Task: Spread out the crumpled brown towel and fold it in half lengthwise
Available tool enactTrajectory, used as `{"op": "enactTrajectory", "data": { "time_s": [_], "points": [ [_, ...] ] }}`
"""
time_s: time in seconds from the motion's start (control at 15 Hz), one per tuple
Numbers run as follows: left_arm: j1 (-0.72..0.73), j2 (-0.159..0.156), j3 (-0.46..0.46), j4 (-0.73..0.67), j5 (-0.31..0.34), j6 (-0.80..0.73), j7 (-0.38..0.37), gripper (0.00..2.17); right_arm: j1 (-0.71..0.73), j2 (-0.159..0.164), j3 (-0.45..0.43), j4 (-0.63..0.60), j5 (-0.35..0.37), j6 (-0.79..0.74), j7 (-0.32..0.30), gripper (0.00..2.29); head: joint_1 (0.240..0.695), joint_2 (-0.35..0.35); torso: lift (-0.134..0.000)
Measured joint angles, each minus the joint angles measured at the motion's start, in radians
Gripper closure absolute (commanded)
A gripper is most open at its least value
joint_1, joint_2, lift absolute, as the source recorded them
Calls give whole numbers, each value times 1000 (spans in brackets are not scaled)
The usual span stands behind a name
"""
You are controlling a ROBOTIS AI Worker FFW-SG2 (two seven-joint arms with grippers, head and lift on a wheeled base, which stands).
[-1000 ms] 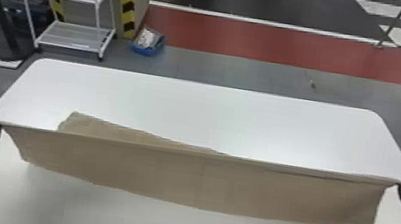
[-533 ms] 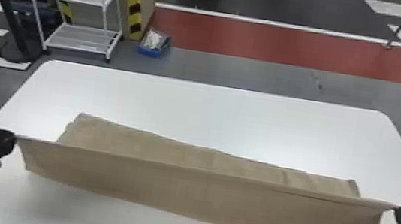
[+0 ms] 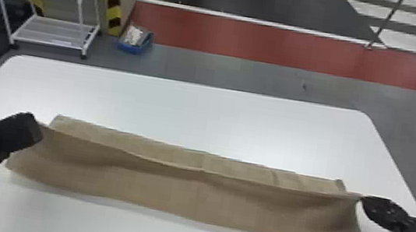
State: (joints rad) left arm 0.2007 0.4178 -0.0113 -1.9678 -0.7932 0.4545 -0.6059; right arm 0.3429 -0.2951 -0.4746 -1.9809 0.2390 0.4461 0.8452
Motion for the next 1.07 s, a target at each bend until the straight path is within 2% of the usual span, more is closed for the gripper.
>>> {"op": "enactTrajectory", "data": {
  "time_s": [0.13, 0.47, 1.07],
  "points": [
    [-62, 0, -35, 57, -5, 9, 0, 1878, -28, -2, 18, 25, 20, 14, 5, 1315, 695, -103, -123],
    [-132, 6, -54, 110, -14, 37, 0, 1878, -71, -13, 30, 81, 31, 16, 12, 1315, 695, -94, -123],
    [-250, 1, -128, 208, -24, 56, 2, 1878, -154, -10, 83, 147, 54, 27, 12, 1315, 695, -85, -123]
  ]
}}
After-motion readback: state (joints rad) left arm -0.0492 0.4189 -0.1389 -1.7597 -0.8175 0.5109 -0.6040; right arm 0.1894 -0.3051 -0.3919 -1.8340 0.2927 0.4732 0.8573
